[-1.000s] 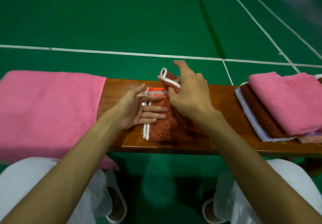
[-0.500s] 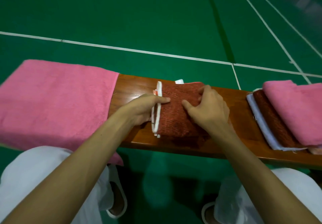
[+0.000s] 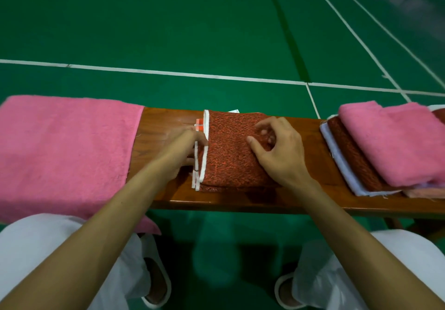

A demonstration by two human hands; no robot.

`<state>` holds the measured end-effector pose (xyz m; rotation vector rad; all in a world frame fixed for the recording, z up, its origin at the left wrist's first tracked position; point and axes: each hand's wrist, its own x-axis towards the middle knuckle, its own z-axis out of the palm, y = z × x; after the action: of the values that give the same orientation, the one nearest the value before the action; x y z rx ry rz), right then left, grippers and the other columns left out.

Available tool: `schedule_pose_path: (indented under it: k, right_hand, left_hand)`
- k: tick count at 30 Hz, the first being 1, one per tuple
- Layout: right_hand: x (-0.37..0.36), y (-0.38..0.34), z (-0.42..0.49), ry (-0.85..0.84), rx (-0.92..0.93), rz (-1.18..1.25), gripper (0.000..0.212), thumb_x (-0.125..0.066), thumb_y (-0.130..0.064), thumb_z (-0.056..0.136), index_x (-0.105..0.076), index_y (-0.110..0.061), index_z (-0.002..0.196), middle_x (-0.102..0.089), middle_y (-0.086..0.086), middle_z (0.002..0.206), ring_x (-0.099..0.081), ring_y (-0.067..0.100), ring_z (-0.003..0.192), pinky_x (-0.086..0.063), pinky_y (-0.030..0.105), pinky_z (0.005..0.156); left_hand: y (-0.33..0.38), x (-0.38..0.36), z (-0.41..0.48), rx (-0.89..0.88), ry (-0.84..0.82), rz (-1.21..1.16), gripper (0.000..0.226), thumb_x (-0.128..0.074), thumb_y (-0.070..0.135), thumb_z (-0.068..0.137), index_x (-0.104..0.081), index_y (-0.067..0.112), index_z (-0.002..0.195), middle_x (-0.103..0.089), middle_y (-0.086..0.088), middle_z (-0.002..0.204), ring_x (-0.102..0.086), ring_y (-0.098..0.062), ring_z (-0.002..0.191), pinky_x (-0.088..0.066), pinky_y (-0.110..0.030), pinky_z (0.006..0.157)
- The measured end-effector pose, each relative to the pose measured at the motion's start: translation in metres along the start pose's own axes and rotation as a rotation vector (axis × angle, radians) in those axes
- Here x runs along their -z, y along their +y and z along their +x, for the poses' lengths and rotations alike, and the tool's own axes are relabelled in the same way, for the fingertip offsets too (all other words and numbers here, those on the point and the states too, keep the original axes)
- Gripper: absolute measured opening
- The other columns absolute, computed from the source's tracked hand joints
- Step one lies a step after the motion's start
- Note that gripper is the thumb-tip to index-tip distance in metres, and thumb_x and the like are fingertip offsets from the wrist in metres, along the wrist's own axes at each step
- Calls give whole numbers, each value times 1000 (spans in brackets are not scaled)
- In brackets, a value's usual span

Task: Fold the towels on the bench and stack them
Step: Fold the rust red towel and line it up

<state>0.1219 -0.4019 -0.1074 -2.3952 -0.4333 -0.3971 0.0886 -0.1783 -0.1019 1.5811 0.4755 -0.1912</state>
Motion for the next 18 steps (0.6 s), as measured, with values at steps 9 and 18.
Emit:
schedule_pose_path:
  k: [9, 18]
  right_hand:
    - [-6, -1, 6, -360, 124, -279, 75, -31, -56, 98, -17, -22, 164, -2, -3, 173, 3, 24, 159, -7, 48, 127]
    - [-28, 10, -2, -523, 112, -320, 71, -22, -56, 105, 0, -26, 165, 14, -10, 171, 22, 15, 155, 3, 52, 128]
  left_hand:
    - [-14, -20, -10, -829, 135, 968, 66, -34, 51, 104, -30, 20, 162, -27, 0, 169, -15, -17, 158, -15, -41, 127]
    - [-41, -27, 4, -652, -5, 1215, 69, -2, 57, 103, 0, 28, 165, 10, 8, 172, 19, -11, 157, 7, -48, 129]
